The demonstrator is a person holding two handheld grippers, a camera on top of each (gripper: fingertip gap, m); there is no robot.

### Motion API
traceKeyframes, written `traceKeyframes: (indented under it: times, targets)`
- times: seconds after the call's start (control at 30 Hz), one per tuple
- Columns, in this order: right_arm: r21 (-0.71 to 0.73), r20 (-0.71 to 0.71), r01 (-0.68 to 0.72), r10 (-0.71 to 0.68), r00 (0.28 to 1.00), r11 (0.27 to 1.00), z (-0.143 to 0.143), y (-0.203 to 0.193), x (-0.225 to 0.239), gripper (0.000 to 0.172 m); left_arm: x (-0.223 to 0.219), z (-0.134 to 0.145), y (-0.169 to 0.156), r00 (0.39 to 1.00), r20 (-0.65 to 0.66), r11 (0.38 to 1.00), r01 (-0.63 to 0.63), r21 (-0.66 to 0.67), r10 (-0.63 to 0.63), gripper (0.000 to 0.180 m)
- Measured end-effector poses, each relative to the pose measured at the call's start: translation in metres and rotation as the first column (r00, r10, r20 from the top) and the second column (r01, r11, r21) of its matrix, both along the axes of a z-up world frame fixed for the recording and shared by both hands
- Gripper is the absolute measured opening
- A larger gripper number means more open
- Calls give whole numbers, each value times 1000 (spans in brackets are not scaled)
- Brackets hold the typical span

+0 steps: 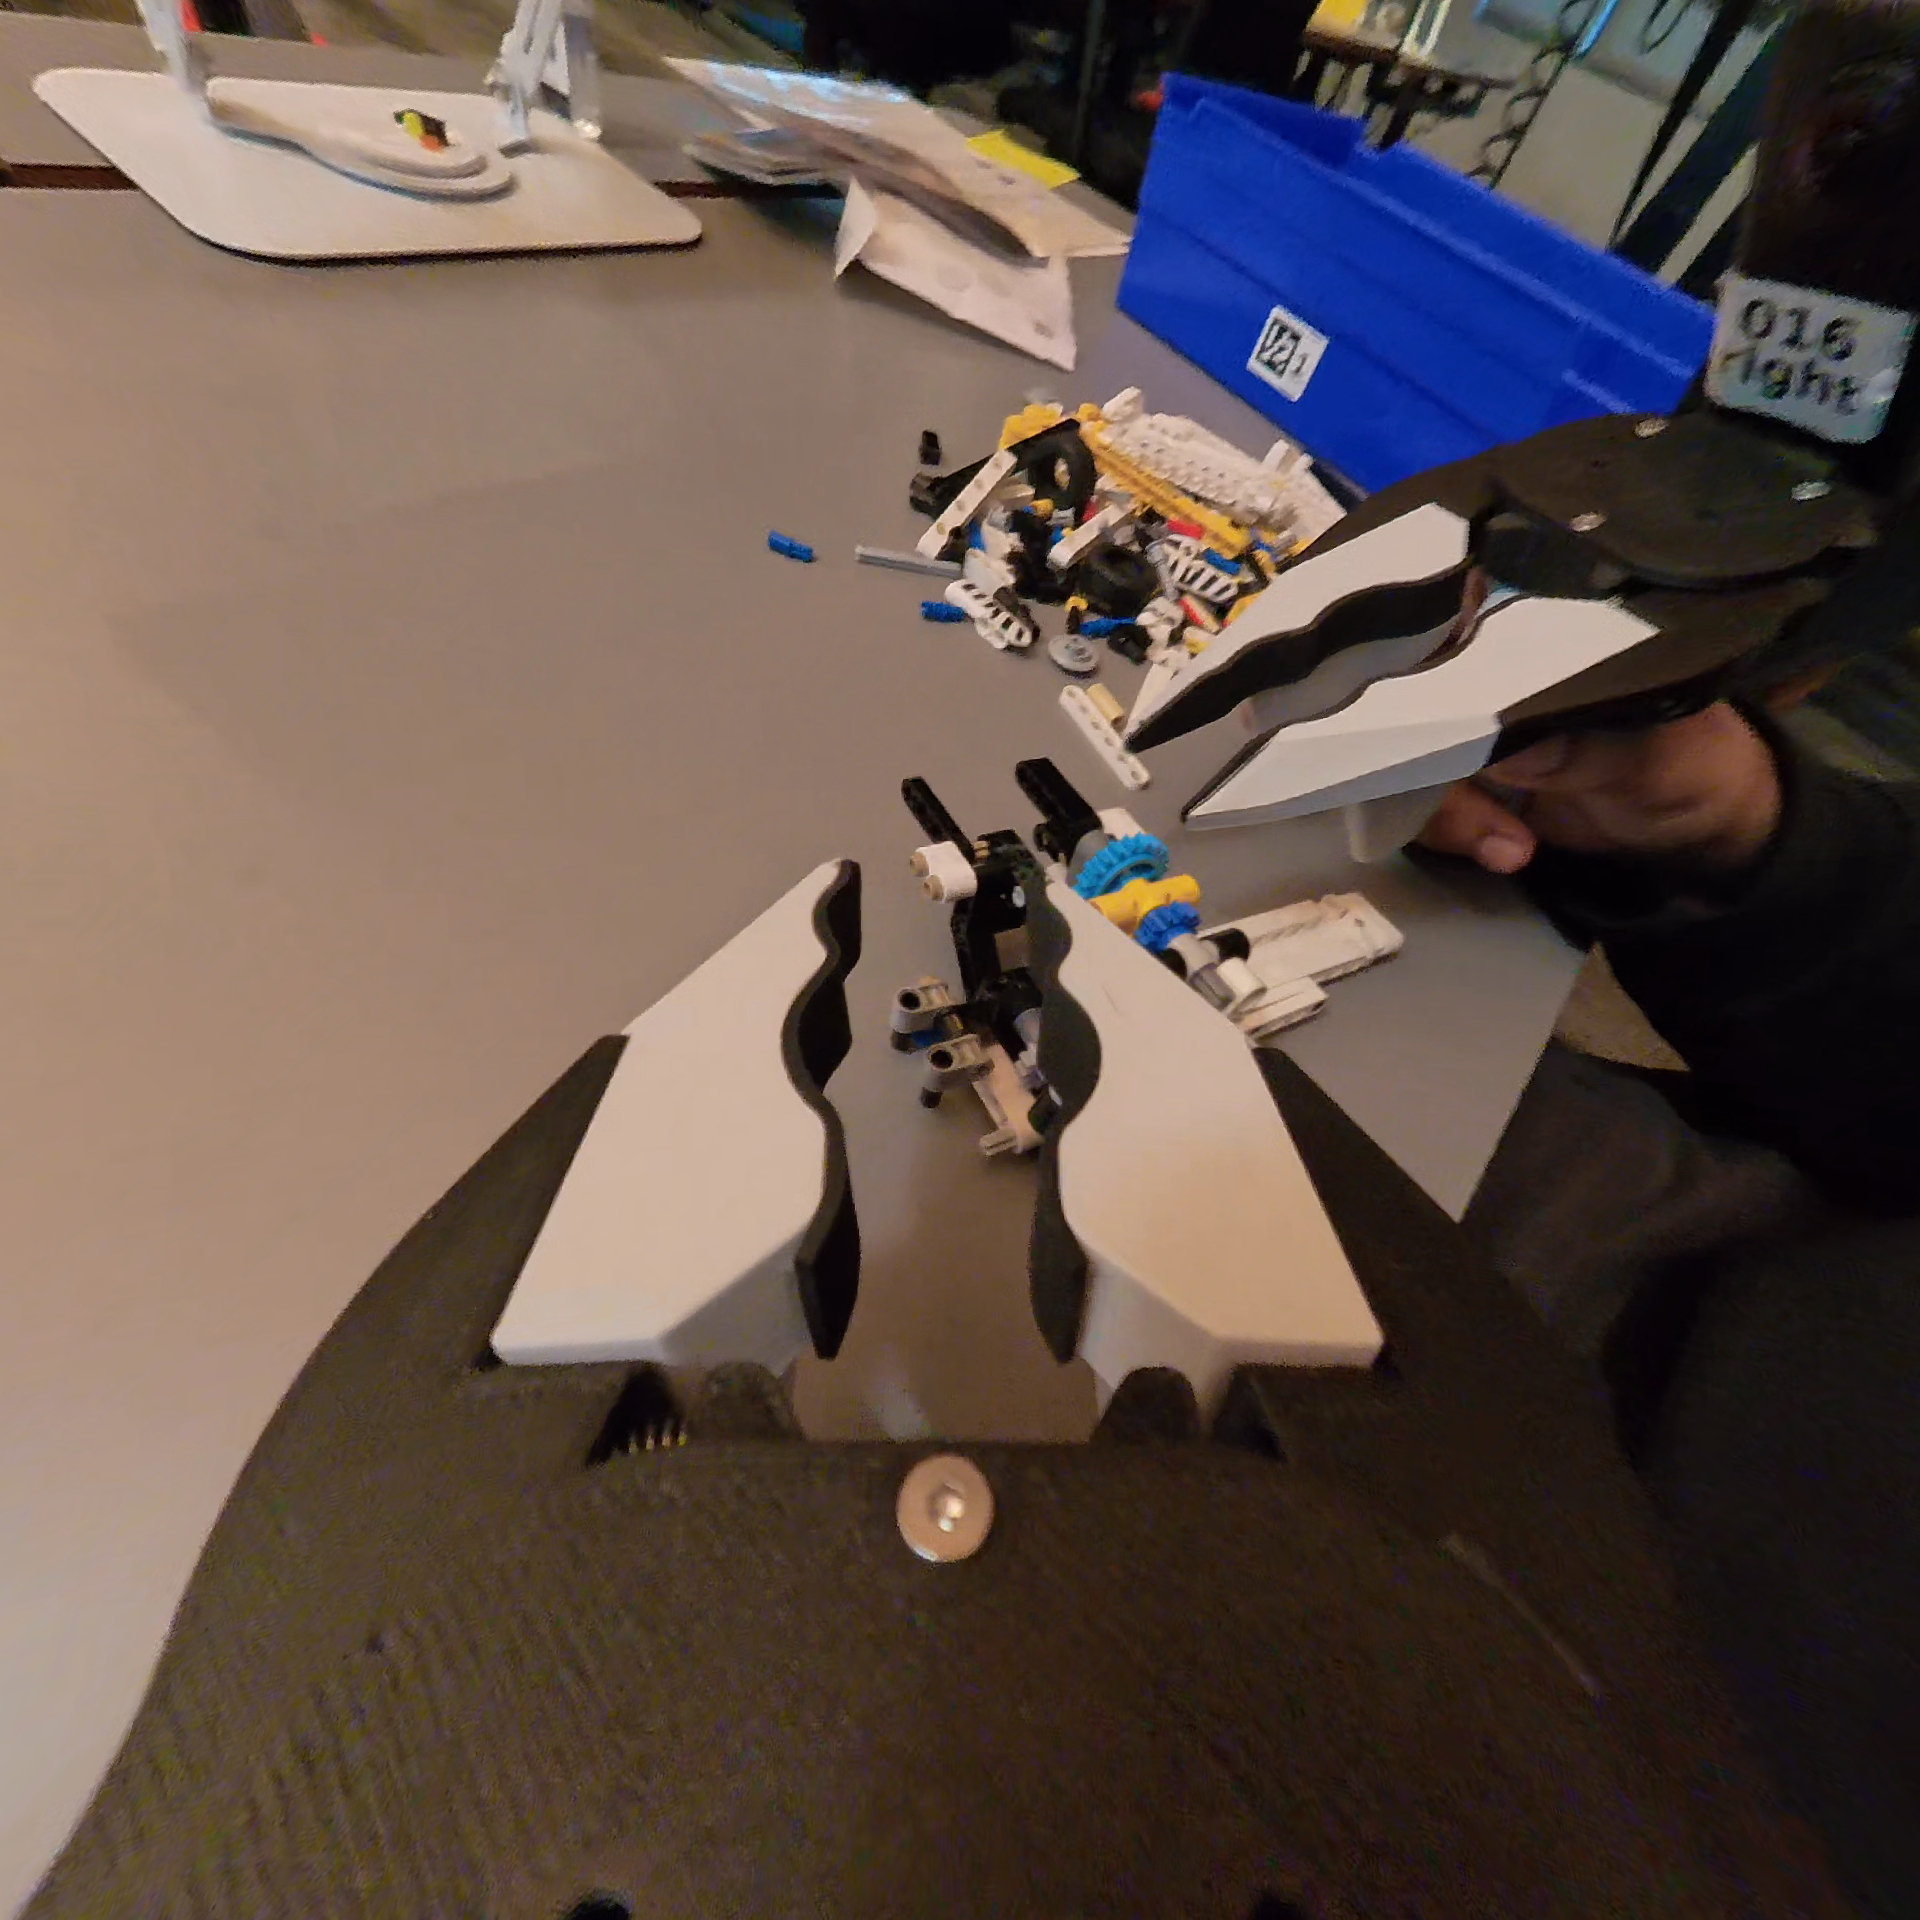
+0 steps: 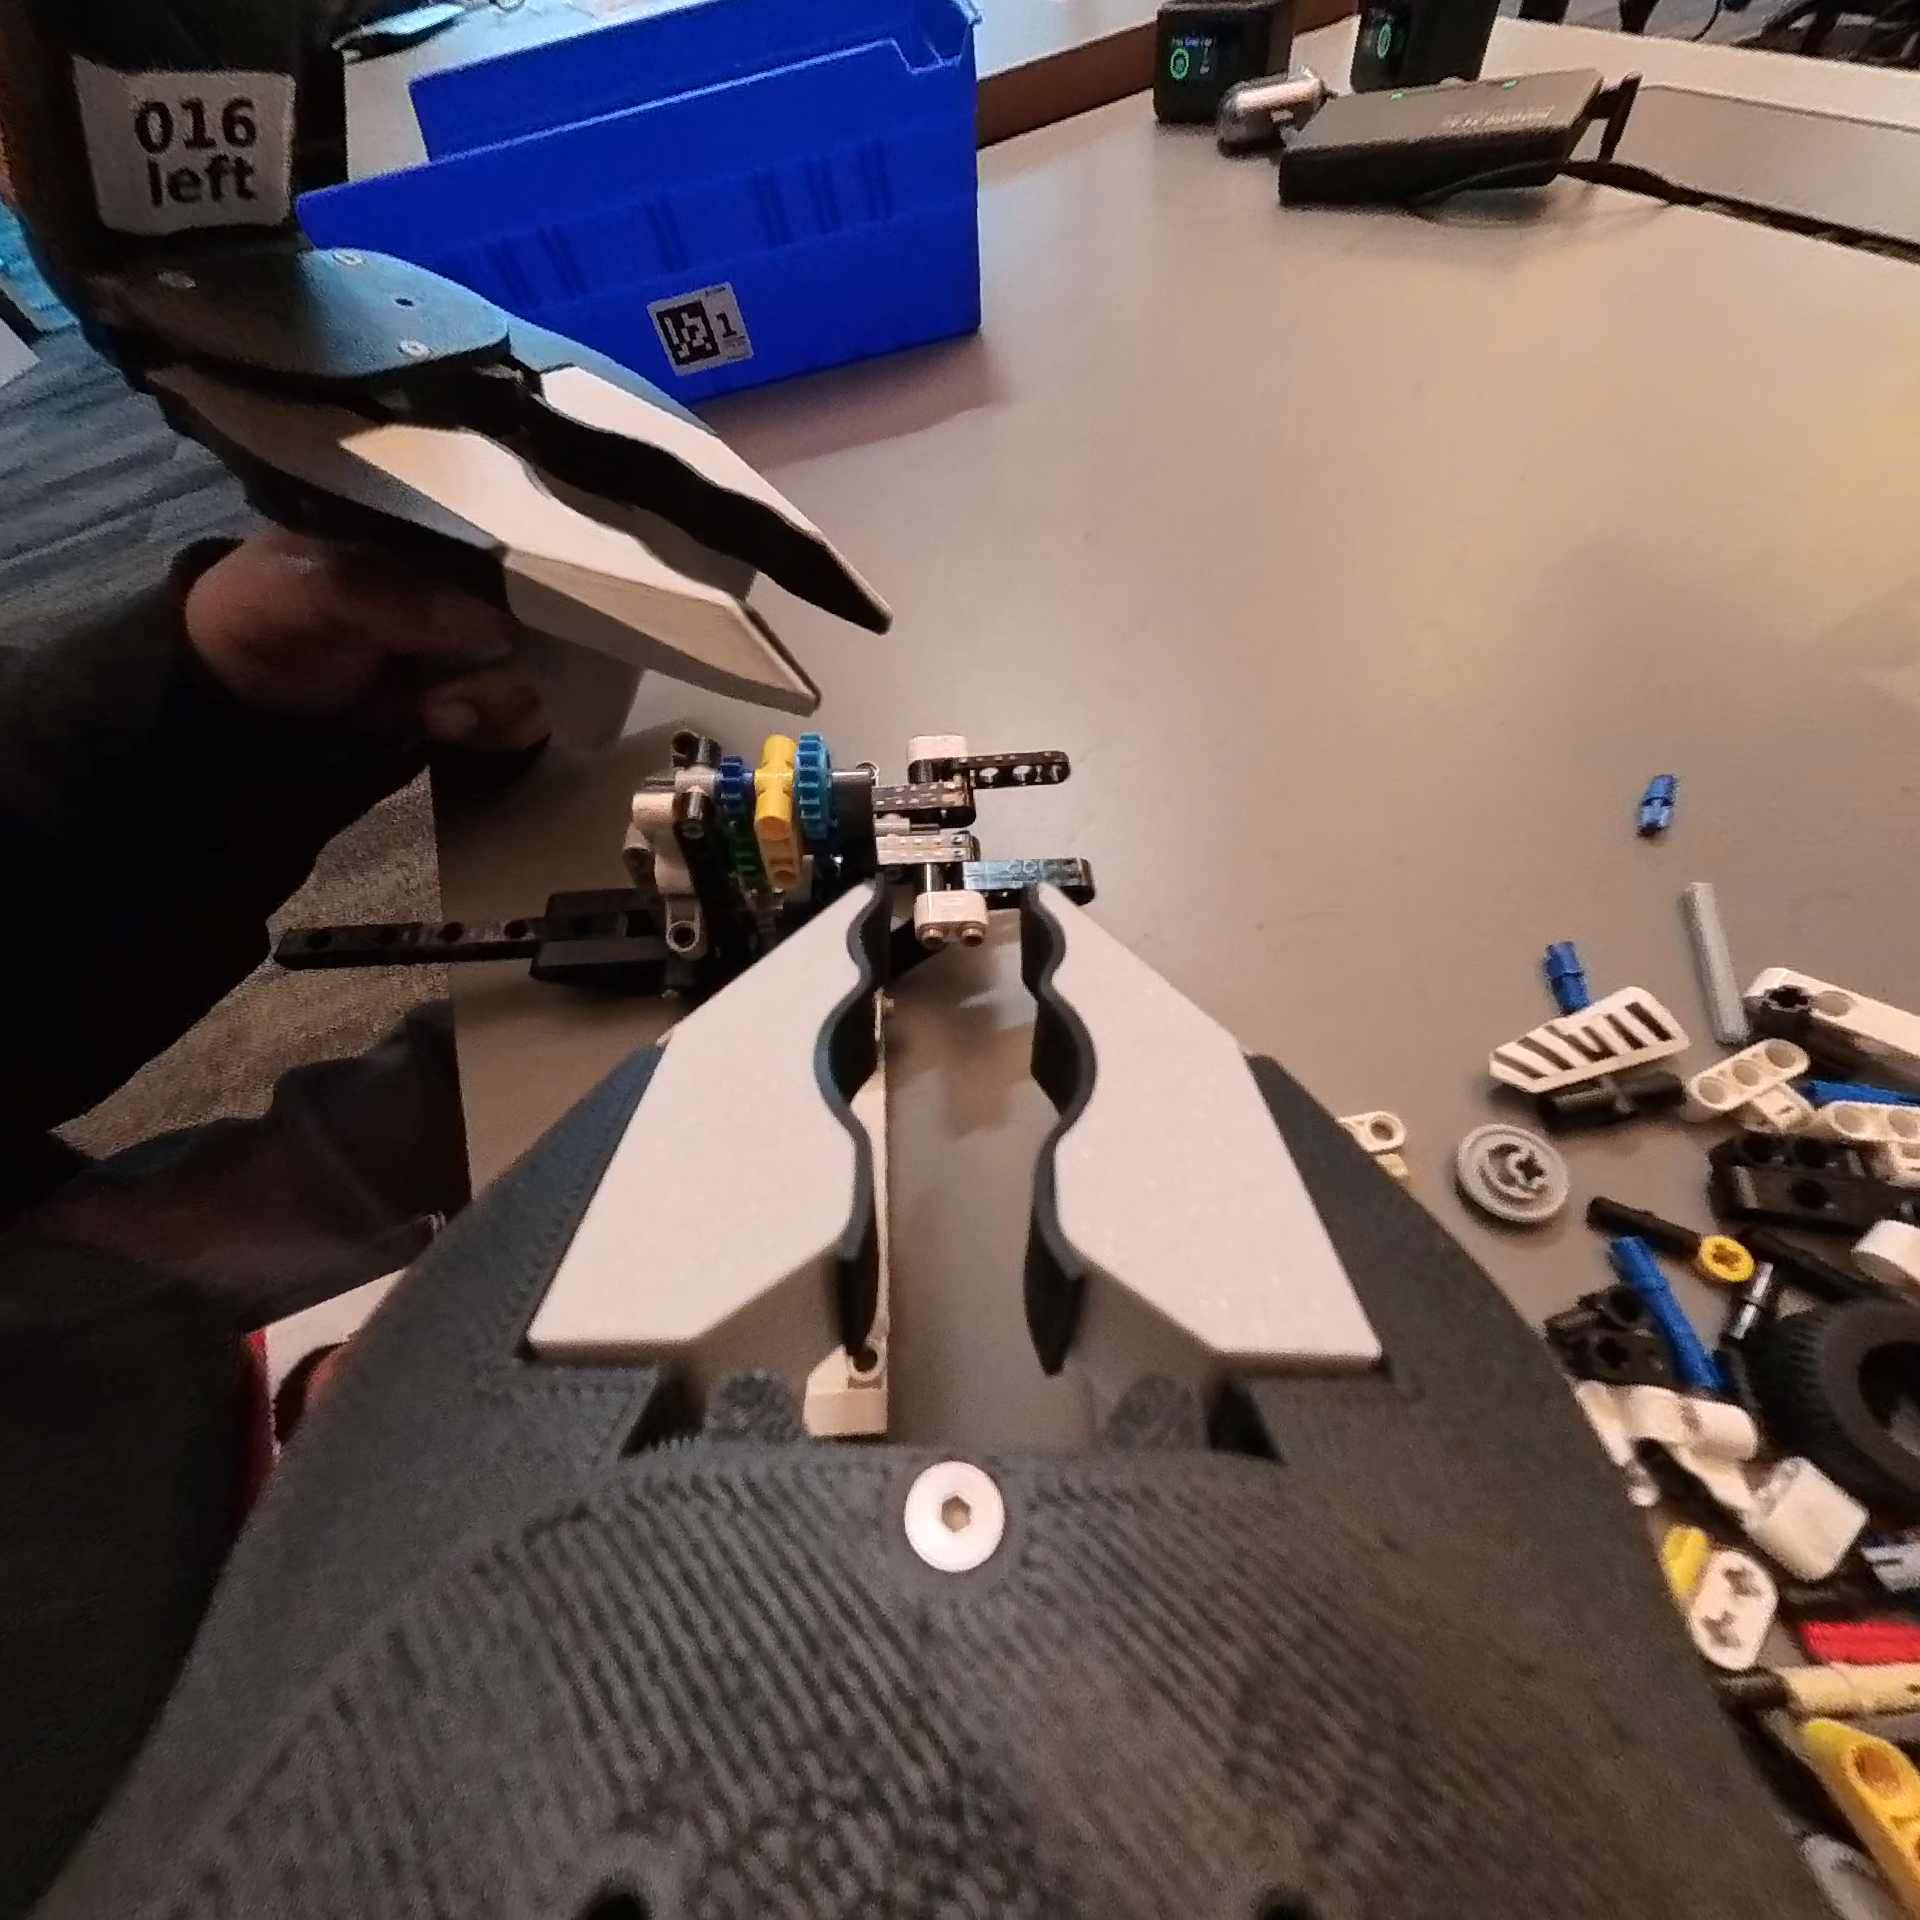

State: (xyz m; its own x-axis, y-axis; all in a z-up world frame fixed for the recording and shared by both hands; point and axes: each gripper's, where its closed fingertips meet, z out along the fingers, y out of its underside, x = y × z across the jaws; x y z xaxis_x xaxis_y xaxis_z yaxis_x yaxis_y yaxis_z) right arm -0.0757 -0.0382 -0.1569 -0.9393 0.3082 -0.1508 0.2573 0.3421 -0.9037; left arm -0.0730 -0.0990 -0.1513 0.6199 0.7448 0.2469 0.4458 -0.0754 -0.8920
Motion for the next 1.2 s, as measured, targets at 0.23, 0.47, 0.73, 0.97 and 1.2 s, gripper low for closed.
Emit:
traceKeyframes:
  times: [0.23, 0.47, 0.73, 0.97, 1.2]
  targets:
    - [56, -143, 46, -37, 989, 997, -1, 14, -17, 21, -8, -8, -7, 997, 43, 997, -67, -39, 69, 26]
    - [-38, 92, -1, 5, 996, 999, 7, 10, -16, 23, -13, -7, 1, 927, 360, 958, -4, 286, -103, 31]
    - [122, 58, -27, 20, 998, 992, -13, 10, -4, 23, -5, -25, 32, 825, 413, 920, 318, 228, -387, 38]
    - [133, 73, 14, -24, 997, 991, -13, 10, -1, 23, -8, -23, 39, 805, 406, 896, 334, 292, -433, 23]
    - [112, 90, 41, -52, 995, 993, -13, 11, 10, 25, -13, -2, 29, 878, 314, 896, 235, 376, -362, 12]
